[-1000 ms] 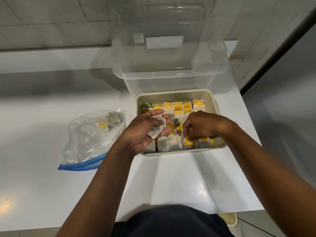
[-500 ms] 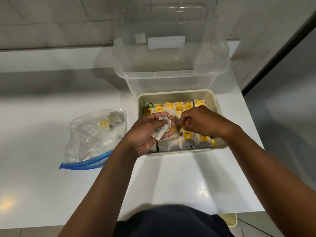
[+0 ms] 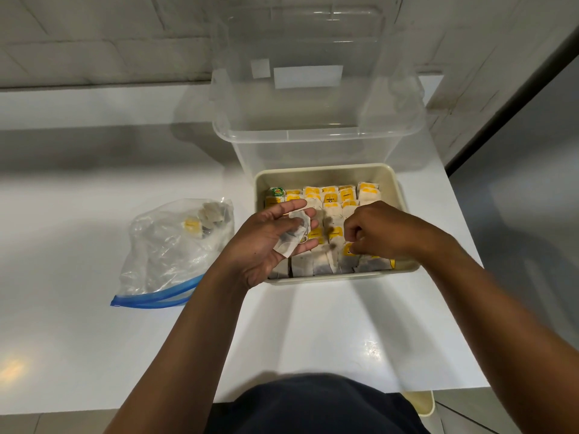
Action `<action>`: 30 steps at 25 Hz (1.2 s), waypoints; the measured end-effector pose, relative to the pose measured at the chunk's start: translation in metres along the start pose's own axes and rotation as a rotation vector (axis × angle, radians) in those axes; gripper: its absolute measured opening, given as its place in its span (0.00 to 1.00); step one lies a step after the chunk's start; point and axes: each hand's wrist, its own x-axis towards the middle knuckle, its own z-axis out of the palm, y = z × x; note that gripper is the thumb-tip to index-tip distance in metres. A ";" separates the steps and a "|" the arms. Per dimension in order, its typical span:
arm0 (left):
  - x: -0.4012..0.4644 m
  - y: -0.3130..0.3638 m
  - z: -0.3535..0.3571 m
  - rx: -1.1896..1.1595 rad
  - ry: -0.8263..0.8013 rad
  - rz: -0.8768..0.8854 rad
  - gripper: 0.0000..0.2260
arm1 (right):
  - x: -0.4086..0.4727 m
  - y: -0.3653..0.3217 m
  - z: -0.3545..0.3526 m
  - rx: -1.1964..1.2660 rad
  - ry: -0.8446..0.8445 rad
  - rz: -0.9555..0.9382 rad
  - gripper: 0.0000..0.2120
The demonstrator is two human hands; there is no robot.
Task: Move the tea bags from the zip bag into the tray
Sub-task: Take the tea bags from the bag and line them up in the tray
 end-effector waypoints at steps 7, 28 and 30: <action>0.002 -0.001 0.002 0.024 -0.013 -0.020 0.16 | 0.001 -0.014 -0.005 -0.039 -0.260 0.050 0.06; 0.002 -0.003 0.000 -0.047 -0.007 -0.085 0.18 | 0.003 -0.016 0.002 0.300 0.345 -0.084 0.05; 0.000 -0.003 0.002 -0.033 -0.042 -0.077 0.19 | -0.002 -0.031 -0.001 0.423 0.417 -0.163 0.10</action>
